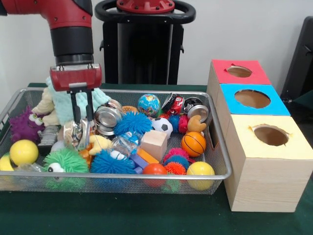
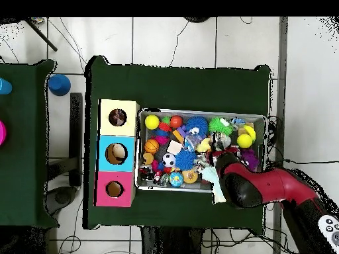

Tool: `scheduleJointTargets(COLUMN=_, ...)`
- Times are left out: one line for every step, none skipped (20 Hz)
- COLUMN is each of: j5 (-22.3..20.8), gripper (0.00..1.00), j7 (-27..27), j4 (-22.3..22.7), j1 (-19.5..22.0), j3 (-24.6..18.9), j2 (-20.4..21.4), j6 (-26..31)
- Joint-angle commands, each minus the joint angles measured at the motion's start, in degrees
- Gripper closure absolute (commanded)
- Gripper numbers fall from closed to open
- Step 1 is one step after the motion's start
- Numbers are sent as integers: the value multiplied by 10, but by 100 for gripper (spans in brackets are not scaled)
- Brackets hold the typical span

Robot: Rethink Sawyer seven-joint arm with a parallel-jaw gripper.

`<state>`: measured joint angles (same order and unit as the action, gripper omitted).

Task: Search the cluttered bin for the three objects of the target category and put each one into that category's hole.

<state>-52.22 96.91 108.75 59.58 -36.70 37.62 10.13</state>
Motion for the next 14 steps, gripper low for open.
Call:
scheduleJointTargets(j5=25, gripper=100, j7=-26, j4=32, j1=17, j3=14, j2=33, j6=92)
scheduleJointTargets(j5=27, gripper=100, j7=-28, j4=31, j1=18, j3=12, j2=33, j6=94)
scheduleJointTargets(j5=27, gripper=100, j7=-31, j4=31, j1=20, j3=11, j2=32, j6=96)
scheduleJointTargets(j5=26, gripper=100, j7=-32, j4=28, j1=20, j3=12, j2=31, j6=96)
scheduleJointTargets(j5=25, gripper=100, j7=-31, j4=29, j1=20, j3=16, j2=33, j6=98)
scheduleJointTargets(j5=23, gripper=100, j7=-27, j4=28, j1=17, j3=24, j2=39, j6=101)
scheduleJointTargets(j5=20, gripper=100, j7=-29, j4=30, j1=19, j3=32, j2=47, j6=106)
scheduleJointTargets(j5=19, gripper=100, j7=-30, j4=33, j1=23, j3=32, j2=50, j6=105)
scheduleJointTargets(j5=18, gripper=100, j7=-34, j4=37, j1=28, j3=33, j2=54, j6=109)
scheduleJointTargets(j5=18, gripper=100, j7=-37, j4=40, j1=33, j3=34, j2=58, j6=112)
scheduleJointTargets(j5=15, gripper=100, j7=-41, j4=44, j1=37, j3=36, j2=62, j6=114)
scheduleJointTargets(j5=13, gripper=100, j7=-40, j4=46, j1=38, j3=39, j2=64, j6=116)
scheduleJointTargets(j5=9, gripper=100, j7=-43, j4=48, j1=42, j3=43, j2=64, j6=117)
scheduleJointTargets(j5=5, gripper=100, j7=-45, j4=49, j1=44, j3=44, j2=64, j6=116)
